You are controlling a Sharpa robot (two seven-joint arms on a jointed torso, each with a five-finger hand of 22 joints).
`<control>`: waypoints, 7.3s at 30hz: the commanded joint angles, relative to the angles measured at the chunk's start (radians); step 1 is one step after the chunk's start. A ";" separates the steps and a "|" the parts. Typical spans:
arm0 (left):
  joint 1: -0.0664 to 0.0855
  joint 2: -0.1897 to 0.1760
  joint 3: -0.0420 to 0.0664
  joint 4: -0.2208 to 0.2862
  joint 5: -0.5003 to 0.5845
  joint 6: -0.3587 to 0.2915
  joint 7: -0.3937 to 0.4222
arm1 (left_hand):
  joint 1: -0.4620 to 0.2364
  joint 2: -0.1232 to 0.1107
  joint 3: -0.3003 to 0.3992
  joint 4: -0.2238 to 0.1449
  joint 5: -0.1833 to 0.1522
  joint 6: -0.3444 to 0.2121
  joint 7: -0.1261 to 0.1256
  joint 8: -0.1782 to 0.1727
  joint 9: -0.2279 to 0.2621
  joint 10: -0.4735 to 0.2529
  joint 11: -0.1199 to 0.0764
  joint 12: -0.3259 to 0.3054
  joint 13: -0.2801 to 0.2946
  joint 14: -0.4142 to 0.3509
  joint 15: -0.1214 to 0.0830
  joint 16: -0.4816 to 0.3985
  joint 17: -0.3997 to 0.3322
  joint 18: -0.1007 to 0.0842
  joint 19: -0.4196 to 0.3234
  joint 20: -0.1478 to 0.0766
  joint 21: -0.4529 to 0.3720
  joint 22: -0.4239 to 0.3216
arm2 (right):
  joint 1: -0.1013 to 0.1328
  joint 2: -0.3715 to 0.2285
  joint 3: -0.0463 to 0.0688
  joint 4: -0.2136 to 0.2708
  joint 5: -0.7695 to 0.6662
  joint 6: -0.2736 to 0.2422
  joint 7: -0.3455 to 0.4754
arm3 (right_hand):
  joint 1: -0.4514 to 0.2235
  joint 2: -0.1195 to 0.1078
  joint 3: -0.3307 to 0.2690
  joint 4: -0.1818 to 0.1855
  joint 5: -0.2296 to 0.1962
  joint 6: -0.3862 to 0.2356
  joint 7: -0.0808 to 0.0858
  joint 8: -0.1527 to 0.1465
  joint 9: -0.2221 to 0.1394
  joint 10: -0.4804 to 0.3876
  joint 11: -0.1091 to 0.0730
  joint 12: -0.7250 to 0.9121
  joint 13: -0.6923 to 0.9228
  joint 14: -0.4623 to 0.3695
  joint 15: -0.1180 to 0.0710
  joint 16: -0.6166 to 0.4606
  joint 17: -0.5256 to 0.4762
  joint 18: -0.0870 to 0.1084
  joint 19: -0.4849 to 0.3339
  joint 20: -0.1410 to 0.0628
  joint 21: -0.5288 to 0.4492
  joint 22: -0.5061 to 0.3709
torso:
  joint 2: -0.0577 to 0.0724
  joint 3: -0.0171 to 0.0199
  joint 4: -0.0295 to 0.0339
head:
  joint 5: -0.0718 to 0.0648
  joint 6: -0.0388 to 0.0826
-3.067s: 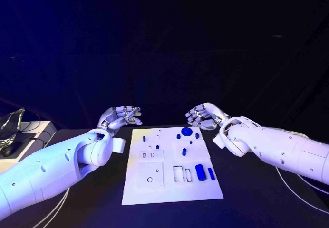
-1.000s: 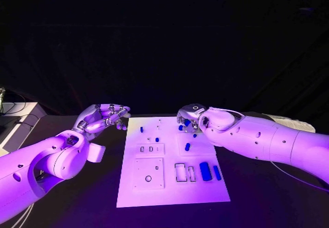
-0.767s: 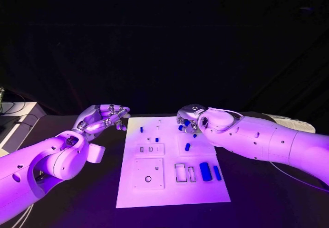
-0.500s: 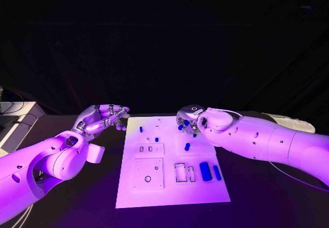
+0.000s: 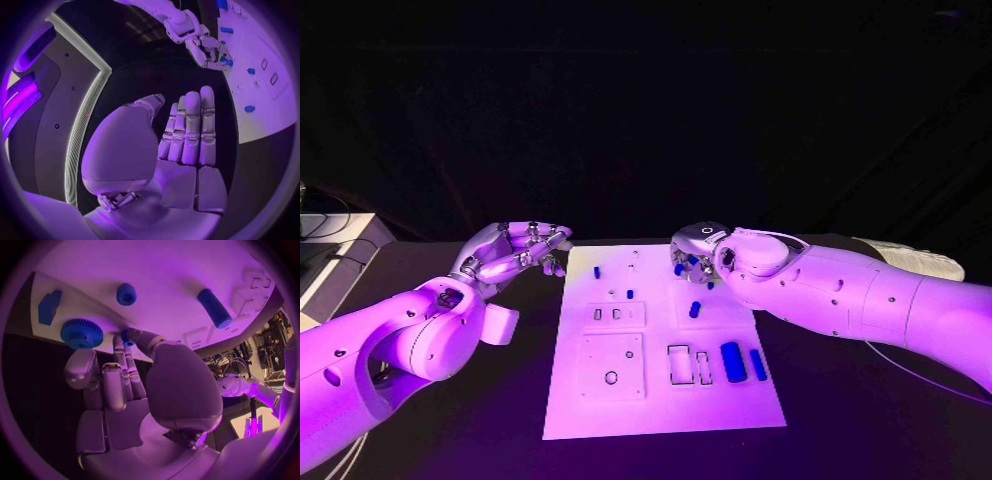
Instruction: Assemble the parts on the task board
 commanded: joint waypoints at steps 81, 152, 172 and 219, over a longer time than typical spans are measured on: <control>0.001 0.009 0.004 -0.004 -0.004 0.056 -0.036 | -0.006 0.006 0.009 -0.001 -0.005 -0.011 0.003 -0.012 0.005 -0.012 0.008 0.001 0.005 -0.016 0.002 0.016 0.006 0.010 -0.025 0.003 0.021 0.014 | -0.022 0.218 0.015 -0.150 -0.019 -0.270 -0.126 | 0.028 0.047 0.020 -0.021 -0.021 0.015 -0.006 0.042 0.062 0.048 -0.016 -0.002 0.017 0.049 -0.017 0.011 -0.003 -0.023 0.007 -0.015 0.009 0.018 | 0.019 -0.0109 0.0108 | 0.012 0.015; 0.001 0.021 0.004 -0.037 -0.011 0.073 -0.048 | -0.008 0.005 0.008 0.000 -0.006 -0.012 0.004 -0.012 0.006 -0.013 0.008 0.001 0.006 -0.017 0.003 0.017 0.006 0.010 -0.026 0.003 0.022 0.016 | -0.030 0.225 0.011 -0.156 -0.037 -0.240 -0.145 | -0.008 0.013 0.008 -0.007 -0.077 -0.025 0.004 0.028 0.081 0.002 -0.002 -0.010 0.009 0.046 -0.004 0.012 -0.012 -0.022 -0.002 -0.003 -0.001 0.017 | 0.022 -0.0151 0.0128 | 0.013 0.004; 0.001 0.025 0.004 -0.042 -0.011 0.074 -0.049 | -0.008 0.007 0.009 -0.001 -0.007 -0.013 0.003 -0.014 0.008 -0.016 0.008 0.001 0.008 -0.021 0.003 0.021 0.007 0.011 -0.033 0.005 0.029 0.021 | -0.031 0.231 0.011 -0.161 -0.013 -0.244 -0.131 | -0.026 -0.024 0.012 0.011 -0.082 -0.067 0.019 -0.004 0.074 -0.059 0.015 -0.012 -0.007 0.042 0.010 0.009 -0.023 -0.017 -0.014 0.008 -0.025 -0.007 | 0.023 -0.0150 0.0125 | 0.013 0.002; 0.000 0.007 0.004 -0.065 -0.006 0.070 -0.034 | -0.005 0.006 0.011 -0.005 -0.006 -0.023 0.004 -0.020 0.009 -0.026 0.010 0.000 0.009 -0.031 0.006 0.023 0.006 0.011 -0.046 0.008 0.037 0.026 | 0.041 -0.211 0.029 0.163 0.394 -0.109 -0.097 | 0.026 -0.067 -0.226 0.154 0.053 -0.173 0.026 0.002 0.033 0.237 0.001 1.419 1.399 0.092 0.002 0.135 0.236 -0.052 0.093 0.002 0.084 0.205 | 0.012 0.0036 -0.0183 | 0.020 0.020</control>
